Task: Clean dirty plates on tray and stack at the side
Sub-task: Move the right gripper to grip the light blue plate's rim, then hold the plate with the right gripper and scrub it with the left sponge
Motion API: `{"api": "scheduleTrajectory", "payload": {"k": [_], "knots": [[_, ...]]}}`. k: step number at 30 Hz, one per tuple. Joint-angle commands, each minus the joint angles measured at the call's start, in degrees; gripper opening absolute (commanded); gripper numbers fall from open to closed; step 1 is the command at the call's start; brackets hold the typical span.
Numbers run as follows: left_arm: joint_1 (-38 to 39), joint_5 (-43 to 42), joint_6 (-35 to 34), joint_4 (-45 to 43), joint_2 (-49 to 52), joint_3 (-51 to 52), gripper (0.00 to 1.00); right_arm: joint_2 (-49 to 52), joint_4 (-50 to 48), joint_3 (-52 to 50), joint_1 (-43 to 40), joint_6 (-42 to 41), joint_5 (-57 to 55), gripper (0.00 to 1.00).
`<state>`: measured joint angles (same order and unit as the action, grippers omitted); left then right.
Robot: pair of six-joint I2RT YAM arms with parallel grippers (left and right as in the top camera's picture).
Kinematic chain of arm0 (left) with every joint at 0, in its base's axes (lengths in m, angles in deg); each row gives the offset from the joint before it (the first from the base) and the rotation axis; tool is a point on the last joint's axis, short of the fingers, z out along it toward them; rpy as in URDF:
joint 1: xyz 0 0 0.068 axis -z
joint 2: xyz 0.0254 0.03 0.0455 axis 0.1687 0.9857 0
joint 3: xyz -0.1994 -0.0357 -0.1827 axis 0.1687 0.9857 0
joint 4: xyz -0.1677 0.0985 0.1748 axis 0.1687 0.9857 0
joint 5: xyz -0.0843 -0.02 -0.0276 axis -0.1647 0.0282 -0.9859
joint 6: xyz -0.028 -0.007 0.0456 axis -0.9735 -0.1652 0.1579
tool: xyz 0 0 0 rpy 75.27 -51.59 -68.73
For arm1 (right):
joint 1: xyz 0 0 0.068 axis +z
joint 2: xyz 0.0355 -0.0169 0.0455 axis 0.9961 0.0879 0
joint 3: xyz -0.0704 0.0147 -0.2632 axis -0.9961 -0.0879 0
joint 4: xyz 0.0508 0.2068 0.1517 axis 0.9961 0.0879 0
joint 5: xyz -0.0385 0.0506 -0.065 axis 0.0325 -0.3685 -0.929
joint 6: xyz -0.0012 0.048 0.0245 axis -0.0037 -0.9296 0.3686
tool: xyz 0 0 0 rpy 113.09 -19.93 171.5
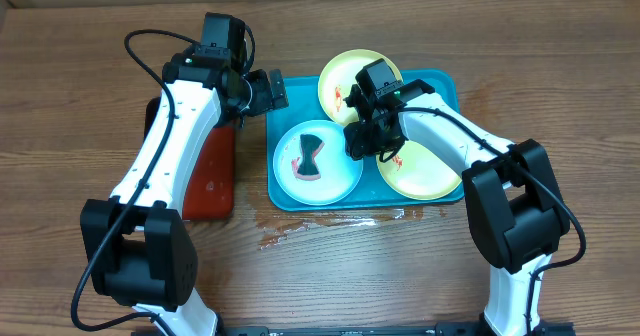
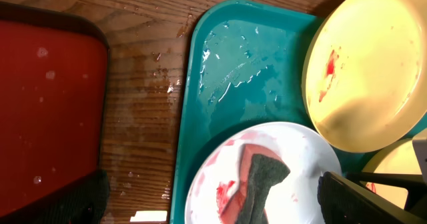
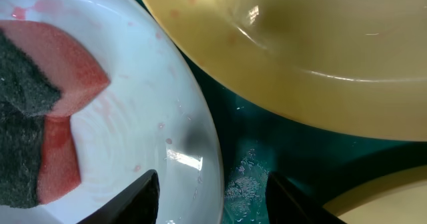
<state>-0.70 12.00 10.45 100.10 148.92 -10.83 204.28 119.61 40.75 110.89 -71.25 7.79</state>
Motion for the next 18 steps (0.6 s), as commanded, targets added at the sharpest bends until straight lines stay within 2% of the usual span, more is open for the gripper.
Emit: {"api": "scheduleTrajectory", "payload": {"k": [1, 3, 5, 9, 13, 14, 15, 16, 18], "knots": [[0.2, -0.4, 0.1, 0.2, -0.3, -1.2, 1.0, 0.5, 0.3, 1.0, 0.0, -1.1, 0.2, 0.53], [0.4, -0.5, 0.1, 0.8, -0.3, -1.1, 0.96, 0.5, 0.6, 1.0, 0.0, -1.6, 0.2, 0.49], [0.9, -1.3, 0.1, 1.4, -0.3, -0.7, 0.86, 0.6, 1.0, 1.0, 0.0, -1.8, 0.2, 0.45], [3.5, -4.4, 0.1, 1.2, -0.1, 2.0, 0.59, 0.6, 0.6, 1.0, 0.0, -2.6, 0.2, 0.32], [6.4, -4.5, 0.1, -0.2, 0.6, 4.8, 0.46, 0.6, 0.7, 1.0, 0.0, -2.8, 0.2, 0.24], [7.8, -4.3, 0.0, -1.5, 0.9, 6.3, 0.45, 0.6, 1.0, 1.0, 0.0, -2.8, 0.2, 0.21], [8.9, -4.3, -0.2, -3.0, 1.3, 7.8, 0.55, 0.6, 1.4, 1.0, 0.0, -3.1, 0.2, 0.19], [9.3, -4.3, -0.5, -3.4, 1.6, 8.3, 0.58, 0.6, 1.5, 1.0, 0.0, -3.2, 0.2, 0.18], [9.8, -4.3, -0.8, -4.3, 2.3, 9.0, 0.58, 0.6, 1.6, 1.0, 0.0, -3.6, 0.2, 0.17]]}}
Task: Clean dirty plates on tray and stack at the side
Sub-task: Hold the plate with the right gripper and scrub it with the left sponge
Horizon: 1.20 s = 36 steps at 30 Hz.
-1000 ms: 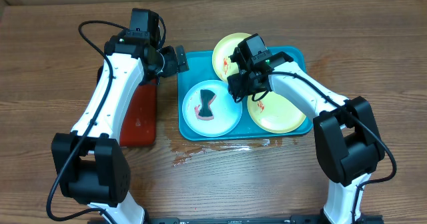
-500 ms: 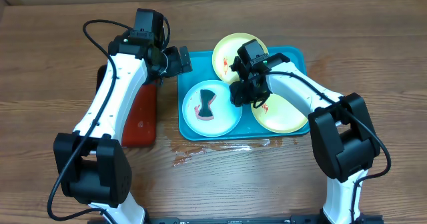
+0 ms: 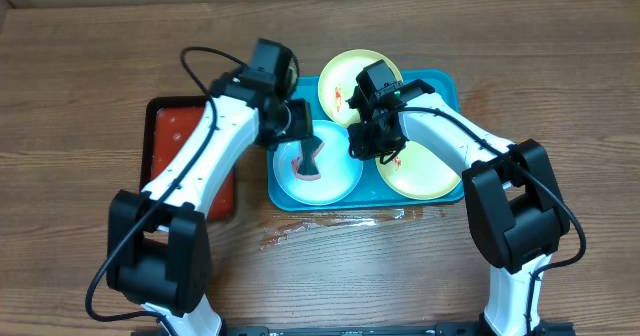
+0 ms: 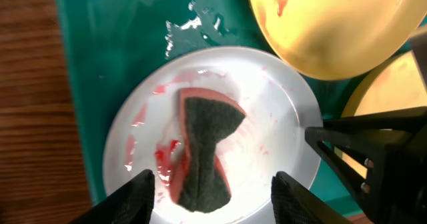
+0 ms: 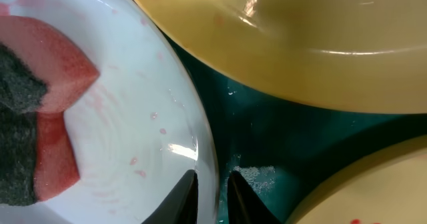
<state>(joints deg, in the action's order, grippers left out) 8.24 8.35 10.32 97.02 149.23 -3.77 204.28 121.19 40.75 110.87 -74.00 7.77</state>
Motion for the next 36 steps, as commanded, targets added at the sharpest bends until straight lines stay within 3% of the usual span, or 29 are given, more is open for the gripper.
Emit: {"api": "scheduleTrajectory", "payload": {"k": [1, 3, 5, 7, 13, 22, 36], "knots": [[1.0, -0.7, -0.7, -1.5, 2.5, 2.3, 0.57, 0.6, 0.1, 1.0, 0.0, -1.2, 0.2, 0.17], [1.4, -0.7, -0.7, -1.7, 3.8, 3.1, 0.56, 0.6, 0.2, 1.0, 0.0, -1.4, 0.2, 0.16], [1.7, -0.7, -0.6, -1.8, 4.9, 3.5, 0.63, 0.6, 0.6, 1.0, 0.0, -1.6, 0.3, 0.17], [1.9, -0.8, -0.2, -2.4, 6.3, 3.5, 0.63, 0.6, 1.4, 1.0, 0.0, -1.8, 0.3, 0.17], [2.0, -2.7, 0.3, -4.4, 8.7, 3.5, 0.54, 0.6, 2.1, 0.9, 0.0, -2.9, 0.3, 0.13], [2.0, -3.1, 1.7, -4.5, 8.7, 3.5, 0.53, 1.0, 1.5, 0.6, 0.0, -3.1, 0.3, 0.04], [5.3, -0.9, 1.7, -4.9, 8.7, 3.6, 0.41, 1.0, -0.4, -1.2, 0.0, -3.1, 0.3, 0.04]]}}
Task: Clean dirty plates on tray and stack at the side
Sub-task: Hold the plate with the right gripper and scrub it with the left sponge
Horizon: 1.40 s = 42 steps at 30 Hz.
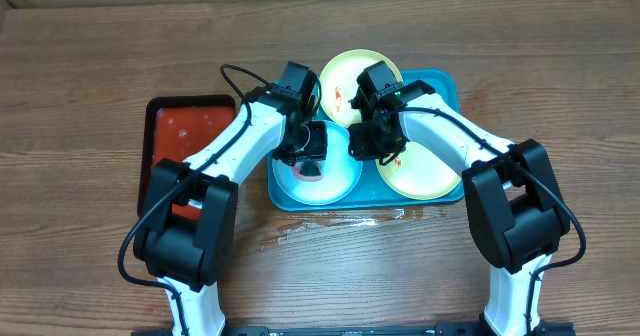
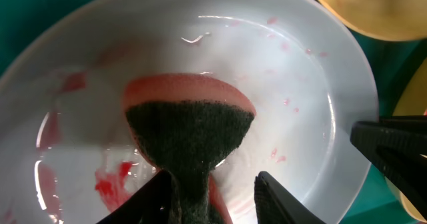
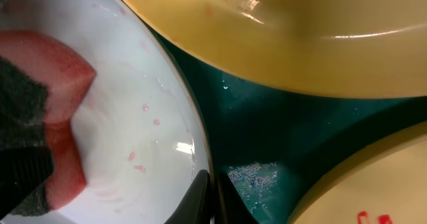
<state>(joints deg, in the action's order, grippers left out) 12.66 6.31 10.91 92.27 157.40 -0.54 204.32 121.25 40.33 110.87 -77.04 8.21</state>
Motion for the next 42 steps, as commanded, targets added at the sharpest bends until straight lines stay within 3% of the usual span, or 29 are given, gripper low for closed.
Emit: {"api": "scheduleTrajectory", "payload": {"k": [1, 9, 13, 22, 24, 34, 37, 42], "knots": [[1.0, 1.4, 1.1, -0.1, 0.5, 0.3, 0.41, 1.0, -0.4, -0.8, 0.0, 0.0, -0.2, 0.04], [1.0, 4.4, 1.1, -0.1, 0.5, 1.0, 0.41, 1.0, -0.5, -0.9, 0.0, 0.0, -0.2, 0.04], [1.0, 4.2, 1.1, -1.1, 0.5, 1.1, 0.14, 1.0, -0.5, -0.8, 0.0, 0.0, -0.2, 0.04], [1.0, 4.2, 1.1, -0.9, 2.1, 1.1, 0.22, 1.0, -0.5, -0.9, 0.0, 0.0, -0.2, 0.04], [1.1, 3.9, 1.1, -0.8, 2.9, 1.1, 0.04, 1.0, -0.5, -0.9, 0.0, 0.0, -0.2, 0.04], [1.1, -3.5, 1.2, -1.6, 3.0, 0.5, 0.04, 1.0, -0.5, -0.9, 0.0, 0.0, -0.2, 0.04], [1.1, 0.5, 1.2, -0.6, 3.0, 0.5, 0.04, 1.0, -0.5, -0.9, 0.0, 0.0, -0.2, 0.04], [1.0, 24.2, 1.1, 4.2, 3.0, 0.7, 0.04, 1.0, -0.6, -0.9, 0.0, 0.0, -0.2, 0.04]]}}
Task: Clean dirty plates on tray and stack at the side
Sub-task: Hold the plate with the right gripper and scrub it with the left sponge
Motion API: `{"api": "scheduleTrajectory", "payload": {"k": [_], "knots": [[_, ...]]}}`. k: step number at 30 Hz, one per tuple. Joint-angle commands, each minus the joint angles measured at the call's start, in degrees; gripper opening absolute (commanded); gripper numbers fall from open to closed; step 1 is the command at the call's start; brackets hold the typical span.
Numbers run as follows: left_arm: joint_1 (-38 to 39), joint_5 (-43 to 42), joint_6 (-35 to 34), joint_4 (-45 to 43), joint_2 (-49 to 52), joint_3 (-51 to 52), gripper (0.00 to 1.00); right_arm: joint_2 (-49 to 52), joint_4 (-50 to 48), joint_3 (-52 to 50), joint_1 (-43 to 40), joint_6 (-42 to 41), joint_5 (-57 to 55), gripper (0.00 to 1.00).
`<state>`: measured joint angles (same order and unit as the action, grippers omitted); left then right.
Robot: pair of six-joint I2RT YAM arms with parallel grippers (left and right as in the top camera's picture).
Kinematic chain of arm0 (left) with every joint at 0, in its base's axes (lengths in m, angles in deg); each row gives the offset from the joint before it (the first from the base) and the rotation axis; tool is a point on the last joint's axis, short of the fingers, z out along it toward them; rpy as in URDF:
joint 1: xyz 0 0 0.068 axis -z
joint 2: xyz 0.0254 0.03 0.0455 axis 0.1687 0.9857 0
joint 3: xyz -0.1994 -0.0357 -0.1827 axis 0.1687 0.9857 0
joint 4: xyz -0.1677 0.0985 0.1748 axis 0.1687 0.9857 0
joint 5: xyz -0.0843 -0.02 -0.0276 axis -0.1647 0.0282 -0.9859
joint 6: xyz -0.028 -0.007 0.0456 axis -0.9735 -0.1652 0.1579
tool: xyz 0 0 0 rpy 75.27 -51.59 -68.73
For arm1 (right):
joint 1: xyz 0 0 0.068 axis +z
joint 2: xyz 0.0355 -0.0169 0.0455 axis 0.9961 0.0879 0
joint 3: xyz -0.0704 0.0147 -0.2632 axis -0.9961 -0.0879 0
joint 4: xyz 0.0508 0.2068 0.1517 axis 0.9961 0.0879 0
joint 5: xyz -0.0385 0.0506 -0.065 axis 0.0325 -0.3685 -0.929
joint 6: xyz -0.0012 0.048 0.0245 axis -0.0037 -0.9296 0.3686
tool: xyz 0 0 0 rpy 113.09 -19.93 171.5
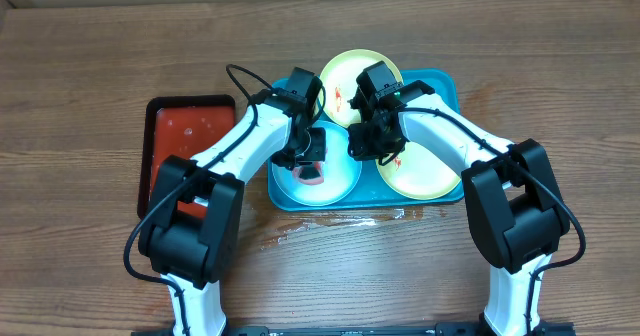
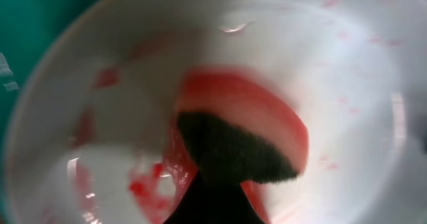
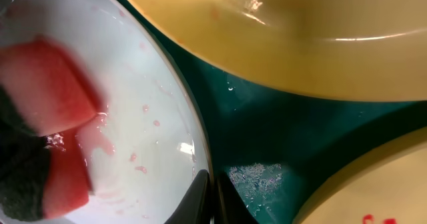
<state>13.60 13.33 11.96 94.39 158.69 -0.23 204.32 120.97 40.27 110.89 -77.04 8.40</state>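
A white plate [image 1: 338,183] smeared with red lies at the front left of the teal tray [image 1: 442,89]. On it rests a red sponge [image 2: 250,124] with a dark scouring face, and my left gripper [image 2: 213,194] is shut on the sponge, low over the plate [image 2: 347,71]. That view is blurred. My right gripper [image 3: 211,184] is shut on the white plate's right rim [image 3: 193,117], the sponge [image 3: 47,91] showing at its left. In the overhead view the left gripper [image 1: 312,148] and right gripper [image 1: 358,148] stand close together.
Two yellow plates with red spots sit on the tray, one at the back [image 1: 352,76] and one at the front right [image 1: 425,176]. A red tray [image 1: 185,136] lies left of the teal one. Water is spilled on the wood in front of the teal tray.
My left gripper, then open with a finger on each side of the sponge, is now shut on it, and the sponge has shifted on the plate. The right gripper holds the rim as before.
At first my left gripper hung open between the red and teal trays, and the right stood open around the white plate's rim. Then the left was over the white plate and the right nearly shut. Later the left straddled the sponge, the right pinching the rim. Now both grip.
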Motion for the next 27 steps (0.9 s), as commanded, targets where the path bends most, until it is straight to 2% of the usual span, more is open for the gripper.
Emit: {"api": "scheduleTrajectory", "payload": {"k": [1, 5, 11, 14, 16, 19, 27], "knots": [[-0.1, 19.0, 0.1, 2.4, 1.7, 0.3, 0.04, 1.0, -0.3, -0.8, 0.0, 0.0, -0.3, 0.04], [-1.2, 25.7, 0.1, 4.4, 1.7, 0.2, 0.04, 1.0, -0.3, -0.8, 0.0, 0.0, -0.4, 0.04], [-2.0, 24.4, 0.1, 6.3, 1.6, -4.4, 0.04, 1.0, -0.4, -0.8, 0.0, 0.0, -0.3, 0.04], [-2.0, 17.3, 0.8, 7.4, 1.6, -8.7, 0.04, 1.0, -0.3, -0.8, 0.0, 0.0, -0.3, 0.04], [-2.0, 5.0, 3.3, 5.8, 1.6, -10.5, 0.04, 1.0, -0.4, -0.8, 0.0, 0.0, -0.3, 0.04], [-1.9, -4.3, 3.5, 3.5, 1.8, -10.0, 0.04, 1.0, -0.4, -0.8, 0.0, 0.0, -0.4, 0.04], [-1.2, -5.4, 3.0, -6.0, 2.0, -1.8, 0.04, 1.0, -0.4, -0.8, 0.0, 0.0, -0.4, 0.04]]}}
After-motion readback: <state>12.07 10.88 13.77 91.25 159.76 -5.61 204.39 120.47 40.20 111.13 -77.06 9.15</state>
